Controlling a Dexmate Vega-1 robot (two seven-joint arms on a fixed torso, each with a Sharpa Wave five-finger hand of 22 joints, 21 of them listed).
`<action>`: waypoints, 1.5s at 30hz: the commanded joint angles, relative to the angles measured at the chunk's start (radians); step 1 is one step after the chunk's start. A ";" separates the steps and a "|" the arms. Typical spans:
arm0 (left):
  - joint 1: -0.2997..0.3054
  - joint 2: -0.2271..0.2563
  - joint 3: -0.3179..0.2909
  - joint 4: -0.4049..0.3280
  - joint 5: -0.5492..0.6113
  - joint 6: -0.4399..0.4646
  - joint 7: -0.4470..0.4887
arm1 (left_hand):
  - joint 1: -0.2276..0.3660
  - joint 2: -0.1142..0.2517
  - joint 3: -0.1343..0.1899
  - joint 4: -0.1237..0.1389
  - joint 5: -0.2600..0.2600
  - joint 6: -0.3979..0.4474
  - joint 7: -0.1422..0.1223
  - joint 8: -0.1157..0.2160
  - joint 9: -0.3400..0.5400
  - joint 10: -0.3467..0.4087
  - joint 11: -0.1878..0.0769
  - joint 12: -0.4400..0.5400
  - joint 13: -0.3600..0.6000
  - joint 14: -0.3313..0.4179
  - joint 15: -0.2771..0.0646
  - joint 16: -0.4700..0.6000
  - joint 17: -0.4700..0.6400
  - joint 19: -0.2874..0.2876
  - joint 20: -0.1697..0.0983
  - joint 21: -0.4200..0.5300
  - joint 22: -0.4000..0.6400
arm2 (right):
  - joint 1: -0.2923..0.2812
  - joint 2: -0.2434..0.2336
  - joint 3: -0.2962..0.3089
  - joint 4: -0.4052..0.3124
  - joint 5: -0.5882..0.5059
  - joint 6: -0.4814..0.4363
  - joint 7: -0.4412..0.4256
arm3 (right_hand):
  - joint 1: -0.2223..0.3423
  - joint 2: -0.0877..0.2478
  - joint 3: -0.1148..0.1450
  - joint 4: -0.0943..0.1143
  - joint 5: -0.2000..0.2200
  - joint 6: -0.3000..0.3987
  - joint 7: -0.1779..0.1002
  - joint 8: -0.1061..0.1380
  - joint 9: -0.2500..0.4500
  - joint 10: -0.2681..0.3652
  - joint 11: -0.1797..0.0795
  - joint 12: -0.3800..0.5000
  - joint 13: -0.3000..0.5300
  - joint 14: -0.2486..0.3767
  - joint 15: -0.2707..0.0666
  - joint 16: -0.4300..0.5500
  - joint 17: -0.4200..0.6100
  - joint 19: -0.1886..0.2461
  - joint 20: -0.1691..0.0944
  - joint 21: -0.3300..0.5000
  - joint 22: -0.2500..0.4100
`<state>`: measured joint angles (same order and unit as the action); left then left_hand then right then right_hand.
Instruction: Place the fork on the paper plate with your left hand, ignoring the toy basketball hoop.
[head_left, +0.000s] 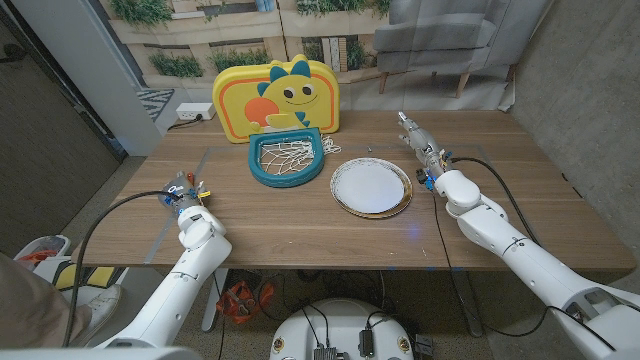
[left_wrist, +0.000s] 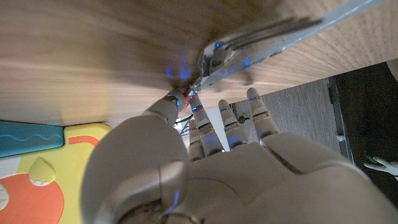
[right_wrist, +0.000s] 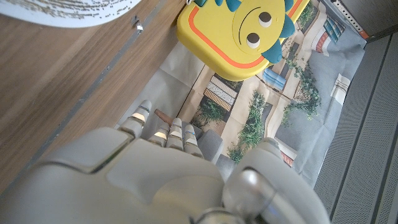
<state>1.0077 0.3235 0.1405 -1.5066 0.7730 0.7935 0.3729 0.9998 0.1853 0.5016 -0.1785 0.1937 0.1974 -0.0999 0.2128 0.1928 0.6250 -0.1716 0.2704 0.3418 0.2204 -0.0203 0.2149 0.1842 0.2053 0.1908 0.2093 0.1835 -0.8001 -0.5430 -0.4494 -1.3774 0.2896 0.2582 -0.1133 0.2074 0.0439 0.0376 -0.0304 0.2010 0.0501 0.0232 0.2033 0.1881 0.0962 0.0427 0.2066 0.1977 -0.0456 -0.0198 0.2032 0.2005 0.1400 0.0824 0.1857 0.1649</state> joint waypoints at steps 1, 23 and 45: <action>0.000 -0.009 0.000 0.007 -0.003 -0.001 0.025 | 0.022 -0.002 0.005 0.010 0.000 0.023 -0.004 0.007 0.006 0.052 -0.017 0.026 0.021 0.026 -0.017 0.015 0.007 0.008 -0.005 0.007 0.003 | 0.003 0.007 0.000 0.011 0.007 0.004 0.008 | 0.001 0.006 0.002 -0.004 -0.002 0.009 -0.001 -0.003 0.005 0.003 0.001 -0.002 0.003 0.002 -0.001 0.001 0.003 0.008 0.001 0.002 0.005; 0.014 -0.032 -0.010 -0.010 -0.002 -0.001 0.077 | 0.088 -0.003 -0.017 0.013 -0.002 0.105 -0.016 0.006 0.006 0.228 -0.042 0.184 0.120 0.126 -0.089 0.063 0.045 0.027 -0.027 0.010 0.002 | -0.015 0.002 0.011 0.002 0.017 0.015 0.013 | -0.002 0.007 0.001 -0.004 -0.002 0.008 -0.001 -0.003 0.005 0.002 0.001 -0.002 0.003 0.003 -0.002 0.001 0.003 0.008 0.001 0.002 0.005; 0.024 -0.070 -0.038 0.003 -0.004 -0.044 0.192 | 0.250 -0.029 -0.083 0.005 -0.014 0.171 -0.007 -0.008 0.012 0.211 -0.023 0.300 0.157 0.617 -0.221 0.318 0.221 0.215 -0.185 0.118 0.026 | -0.017 -0.009 0.012 -0.017 0.012 0.014 0.014 | -0.004 0.008 0.000 -0.005 -0.003 0.008 -0.001 -0.003 0.005 0.003 0.002 -0.002 0.003 0.003 -0.002 0.002 0.004 0.011 -0.001 0.003 0.005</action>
<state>1.0303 0.2740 0.1139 -1.5187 0.7669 0.7654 0.5045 1.2352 0.1603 0.4306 -0.1743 0.1866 0.3515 -0.1076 0.1989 0.2015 0.8270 -0.1985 0.5624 0.4965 0.7416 -0.0525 0.5237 0.3431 0.4097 0.0210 0.3167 0.2073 -0.8174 -0.5474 -0.4375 -1.3868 0.3037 0.2736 -0.1010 0.2034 0.0478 0.0376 -0.0303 0.2010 0.0501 0.0232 0.2033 0.1881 0.0962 0.0427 0.2066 0.1977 -0.0418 -0.0235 0.2032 0.2024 0.1400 0.0824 0.1857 0.1649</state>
